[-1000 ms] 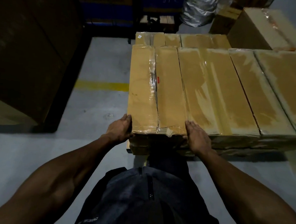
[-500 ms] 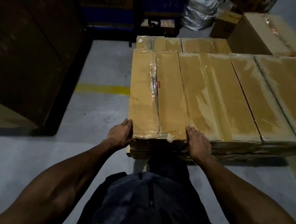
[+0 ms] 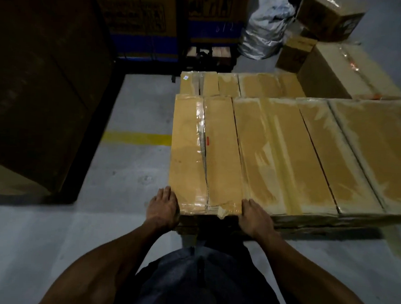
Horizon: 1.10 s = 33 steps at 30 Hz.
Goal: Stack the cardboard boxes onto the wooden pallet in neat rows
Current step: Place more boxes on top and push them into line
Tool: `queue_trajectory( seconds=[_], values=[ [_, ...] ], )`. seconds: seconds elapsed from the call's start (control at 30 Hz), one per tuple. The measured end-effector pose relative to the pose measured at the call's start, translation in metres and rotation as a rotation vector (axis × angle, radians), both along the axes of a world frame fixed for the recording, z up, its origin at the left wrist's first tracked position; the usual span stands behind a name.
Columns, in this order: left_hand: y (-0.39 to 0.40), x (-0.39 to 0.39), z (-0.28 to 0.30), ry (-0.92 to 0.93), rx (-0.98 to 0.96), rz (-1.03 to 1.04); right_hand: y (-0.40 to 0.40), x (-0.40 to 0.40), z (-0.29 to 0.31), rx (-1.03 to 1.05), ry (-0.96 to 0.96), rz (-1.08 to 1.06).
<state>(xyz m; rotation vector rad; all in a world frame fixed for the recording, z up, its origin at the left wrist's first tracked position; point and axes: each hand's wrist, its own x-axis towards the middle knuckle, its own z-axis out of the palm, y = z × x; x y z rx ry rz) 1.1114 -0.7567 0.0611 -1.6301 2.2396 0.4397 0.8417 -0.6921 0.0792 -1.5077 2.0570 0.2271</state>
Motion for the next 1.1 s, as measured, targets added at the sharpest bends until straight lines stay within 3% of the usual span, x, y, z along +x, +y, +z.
queue_trajectory(
  seconds=[0.33,0.7,0.9,1.1],
  values=[
    [0.021,-0.010,0.039,0.089,-0.021,-0.100,0.045,0.030,0.046,-0.060,-0.088,-0.200],
    [0.108,-0.043,0.064,0.128,0.043,-0.351,0.192,0.061,0.064,-0.140,-0.110,-0.481],
    [0.159,-0.109,0.076,0.157,0.040,-0.519,0.277,0.024,0.069,-0.177,-0.098,-0.642],
    [0.249,-0.213,0.064,0.137,0.020,-0.608,0.380,-0.067,0.070,-0.199,-0.055,-0.744]
  ],
)
